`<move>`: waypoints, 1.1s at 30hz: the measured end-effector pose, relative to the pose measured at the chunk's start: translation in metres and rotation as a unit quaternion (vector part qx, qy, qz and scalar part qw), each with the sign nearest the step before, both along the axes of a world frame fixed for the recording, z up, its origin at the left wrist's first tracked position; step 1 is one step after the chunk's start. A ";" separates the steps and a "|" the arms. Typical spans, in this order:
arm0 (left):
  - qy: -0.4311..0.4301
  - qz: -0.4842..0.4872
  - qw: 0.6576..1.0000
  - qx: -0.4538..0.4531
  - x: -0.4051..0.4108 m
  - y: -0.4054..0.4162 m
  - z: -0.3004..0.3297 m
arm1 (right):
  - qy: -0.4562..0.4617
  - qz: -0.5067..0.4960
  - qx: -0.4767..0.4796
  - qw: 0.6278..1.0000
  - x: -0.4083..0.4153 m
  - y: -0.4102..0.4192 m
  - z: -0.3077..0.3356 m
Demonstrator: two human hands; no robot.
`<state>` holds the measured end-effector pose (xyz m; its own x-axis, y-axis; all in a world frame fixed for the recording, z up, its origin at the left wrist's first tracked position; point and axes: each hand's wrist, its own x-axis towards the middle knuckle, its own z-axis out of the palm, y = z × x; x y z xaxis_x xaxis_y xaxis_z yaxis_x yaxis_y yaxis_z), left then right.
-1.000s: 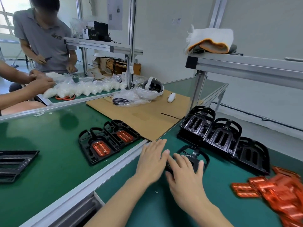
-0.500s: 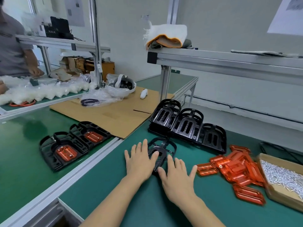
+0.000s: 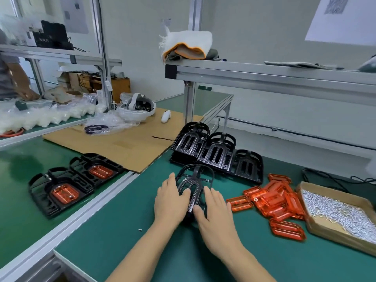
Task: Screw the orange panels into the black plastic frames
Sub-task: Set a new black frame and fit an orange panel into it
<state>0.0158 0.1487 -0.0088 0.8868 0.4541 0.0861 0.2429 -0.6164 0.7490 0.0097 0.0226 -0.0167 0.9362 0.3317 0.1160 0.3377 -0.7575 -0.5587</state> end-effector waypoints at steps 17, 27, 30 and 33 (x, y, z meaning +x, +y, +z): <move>-0.103 -0.123 0.942 -0.294 -0.034 -0.139 0.005 | 0.036 -0.076 0.449 0.889 -0.030 -0.129 0.021; -0.019 -0.160 0.784 -0.600 -0.031 -0.137 0.009 | -0.158 0.009 0.238 0.958 -0.064 -0.169 0.028; 0.015 -0.210 0.763 -0.611 -0.027 -0.116 0.012 | -0.239 0.087 0.016 0.967 -0.077 -0.185 0.010; 0.050 -0.214 0.824 -0.522 -0.030 -0.120 0.007 | -0.243 0.129 -0.104 0.956 -0.084 -0.194 -0.004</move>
<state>-0.0142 0.0285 -0.0015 0.9637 -0.1228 -0.2372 0.2641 0.3059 0.9147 -0.0746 -0.1717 -0.0209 0.6728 0.6073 0.4225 0.7094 -0.6917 -0.1355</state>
